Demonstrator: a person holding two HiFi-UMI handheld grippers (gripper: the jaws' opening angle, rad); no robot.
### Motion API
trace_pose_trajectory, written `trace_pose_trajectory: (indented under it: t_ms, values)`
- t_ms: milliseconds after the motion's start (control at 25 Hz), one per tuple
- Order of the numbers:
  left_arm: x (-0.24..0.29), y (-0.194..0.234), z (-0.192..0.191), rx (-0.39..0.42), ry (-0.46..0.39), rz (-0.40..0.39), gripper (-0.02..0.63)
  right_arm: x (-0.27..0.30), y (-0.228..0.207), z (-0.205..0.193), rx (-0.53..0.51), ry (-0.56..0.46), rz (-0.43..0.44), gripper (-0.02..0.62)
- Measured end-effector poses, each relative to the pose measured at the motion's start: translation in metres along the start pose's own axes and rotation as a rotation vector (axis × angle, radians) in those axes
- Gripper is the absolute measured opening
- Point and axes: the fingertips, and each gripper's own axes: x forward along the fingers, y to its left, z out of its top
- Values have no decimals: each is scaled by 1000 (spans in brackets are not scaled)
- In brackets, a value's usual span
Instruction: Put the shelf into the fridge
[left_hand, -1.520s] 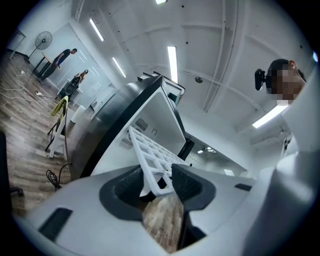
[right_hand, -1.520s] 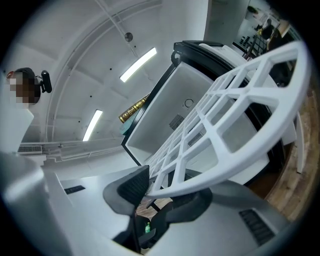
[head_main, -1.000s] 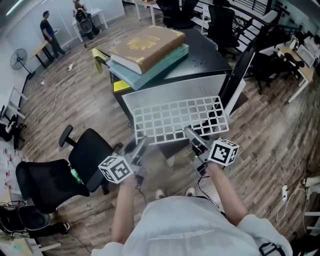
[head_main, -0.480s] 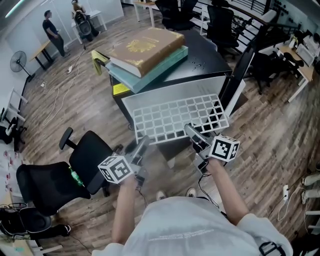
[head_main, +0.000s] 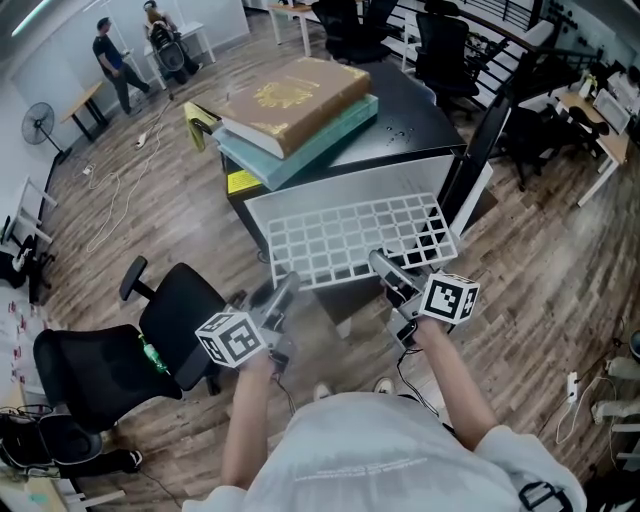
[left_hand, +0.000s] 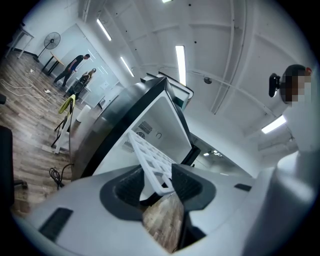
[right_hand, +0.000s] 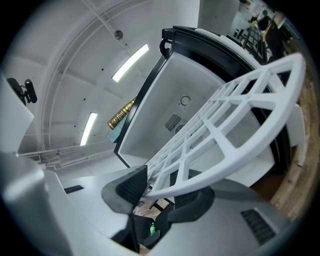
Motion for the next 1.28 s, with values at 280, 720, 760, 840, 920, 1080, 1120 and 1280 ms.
trace_pose_trajectory:
  t_ms: [280,720,760,840,920,1080,1120,1280]
  values:
    - [1,-1,1,-5,-5,-7,166,0,-3,0,-2,-1,-16,135]
    - [0,1,0,-7,-6,-10,166,1,-4,0,-6,-23,-22,138]
    - [1,2,0,-11,-7,-13,166,1,-3,-1,-4,-19,-20,137]
    - [1,2,0,-20,-10,-21,166,1,-3,-1,-2,-15,-19,138]
    - [1,2,0,-20,-12,-22,166,1,-5,0,-9,-19,-28,137]
    - [0,2,0,-20,-17,-26,166,1,-6,-2,-15,-25,-47,137]
    - [0,3,0,-22,-16,-23,166,1,-4,-2,-19,-26,-47,137]
    - [0,6,1,-27,-19,-24,166,5,-1,-3,-10,-24,-43,137]
